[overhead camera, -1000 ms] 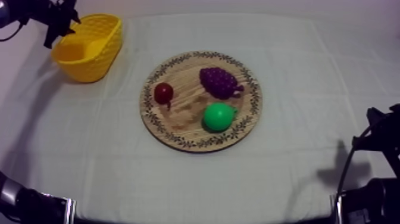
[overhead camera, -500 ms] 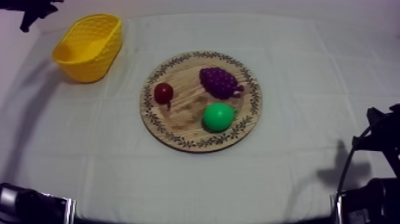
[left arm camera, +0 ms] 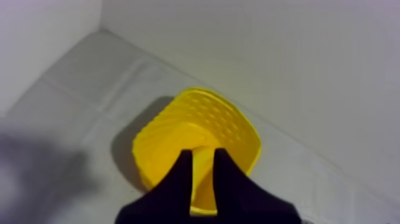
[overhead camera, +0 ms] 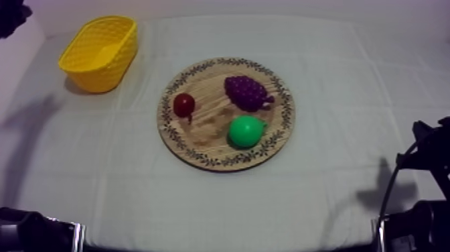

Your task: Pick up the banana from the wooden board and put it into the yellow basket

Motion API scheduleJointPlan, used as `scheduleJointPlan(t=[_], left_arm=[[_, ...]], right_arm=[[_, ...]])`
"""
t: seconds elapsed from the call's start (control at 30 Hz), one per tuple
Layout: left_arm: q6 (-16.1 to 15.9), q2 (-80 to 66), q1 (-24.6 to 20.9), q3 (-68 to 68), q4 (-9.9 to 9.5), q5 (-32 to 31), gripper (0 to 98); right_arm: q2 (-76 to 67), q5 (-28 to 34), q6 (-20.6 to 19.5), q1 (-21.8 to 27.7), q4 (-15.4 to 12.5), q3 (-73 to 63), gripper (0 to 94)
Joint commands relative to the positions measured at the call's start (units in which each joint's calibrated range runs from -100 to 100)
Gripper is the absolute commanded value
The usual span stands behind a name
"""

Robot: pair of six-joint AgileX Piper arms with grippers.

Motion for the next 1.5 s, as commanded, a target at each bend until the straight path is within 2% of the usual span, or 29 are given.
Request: scheduleJointPlan(t=[0.0, 0.17, 0.43, 0.63, 1.0, 1.23, 1.47], left_arm=[[-1.3, -7.8, -0.8, 6.7, 0.03, 0.0, 11.6], [-3.5, -18.1, -1.4, 16.4, 0.05, 0.8, 7.6], [-5.7, -30.6, 1.0, 29.5, 0.90, 1.7, 1.5], [-7.5, -37.3, 1.7, 36.8, 2.74, 0.6, 0.3], [-7.6, -45.8, 2.8, 49.0, 4.87, -2.2, 0.0], [-10.2, -51.0, 2.5, 58.9, 7.65, -6.6, 0.0], [-12.4, -56.4, 2.4, 63.8, 9.64, -6.6, 0.1]], right_arm=[[0.0, -0.1, 0.0, 0.0, 0.0, 0.0, 0.4], [0.0, -0.1, 0.0, 0.0, 0.0, 0.0, 0.4], [0.0, -0.1, 0.0, 0.0, 0.0, 0.0, 0.4], [0.0, -0.1, 0.0, 0.0, 0.0, 0.0, 0.4], [0.0, -0.1, 0.0, 0.0, 0.0, 0.0, 0.4], [0.0, -0.1, 0.0, 0.0, 0.0, 0.0, 0.4], [0.0, -0.1, 0.0, 0.0, 0.0, 0.0, 0.4]])
